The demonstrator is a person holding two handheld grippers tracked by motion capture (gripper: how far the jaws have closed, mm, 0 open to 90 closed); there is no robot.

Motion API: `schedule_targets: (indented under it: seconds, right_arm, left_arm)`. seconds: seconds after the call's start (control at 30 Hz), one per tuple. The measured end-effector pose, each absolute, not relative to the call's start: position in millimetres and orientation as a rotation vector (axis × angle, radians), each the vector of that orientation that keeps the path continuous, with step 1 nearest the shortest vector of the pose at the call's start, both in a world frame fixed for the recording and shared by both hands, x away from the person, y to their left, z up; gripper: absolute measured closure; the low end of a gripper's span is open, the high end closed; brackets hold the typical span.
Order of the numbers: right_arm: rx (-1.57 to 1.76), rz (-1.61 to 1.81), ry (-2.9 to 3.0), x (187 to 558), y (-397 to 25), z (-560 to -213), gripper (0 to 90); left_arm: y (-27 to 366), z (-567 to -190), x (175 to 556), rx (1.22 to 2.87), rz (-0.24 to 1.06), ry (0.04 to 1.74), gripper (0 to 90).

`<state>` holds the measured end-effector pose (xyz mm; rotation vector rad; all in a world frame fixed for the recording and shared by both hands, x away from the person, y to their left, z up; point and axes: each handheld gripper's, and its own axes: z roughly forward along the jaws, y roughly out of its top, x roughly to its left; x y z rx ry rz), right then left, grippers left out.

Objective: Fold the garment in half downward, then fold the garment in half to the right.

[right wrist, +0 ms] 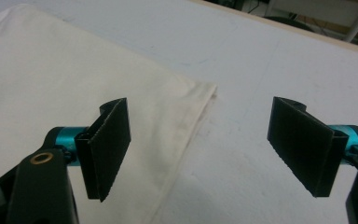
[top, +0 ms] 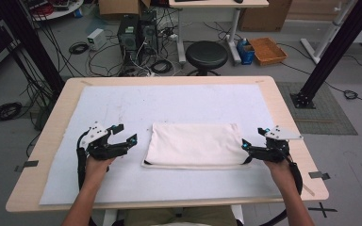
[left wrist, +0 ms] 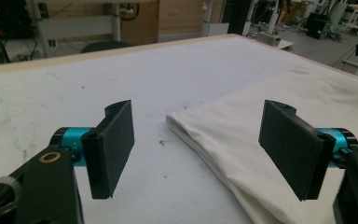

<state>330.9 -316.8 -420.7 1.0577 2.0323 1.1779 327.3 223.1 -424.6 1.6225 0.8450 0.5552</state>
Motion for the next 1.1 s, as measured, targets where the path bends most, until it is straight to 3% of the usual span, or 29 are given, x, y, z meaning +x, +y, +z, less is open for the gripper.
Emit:
schedule_targets:
  seconds: [0.6, 1.1]
  right_arm:
    - [1.151, 1.24, 1.988, 333.1, -339.4, -425.6, 21.1]
    - [1.135, 1.225, 2.007, 335.3, -333.2, -427.7, 21.0]
  left_arm:
    - [219.6, -426.6, 328.6, 1.62, 0.54, 0.893, 24.9]
    - [201.1, -431.5, 328.7, 1.77, 0.457, 0.95, 24.9]
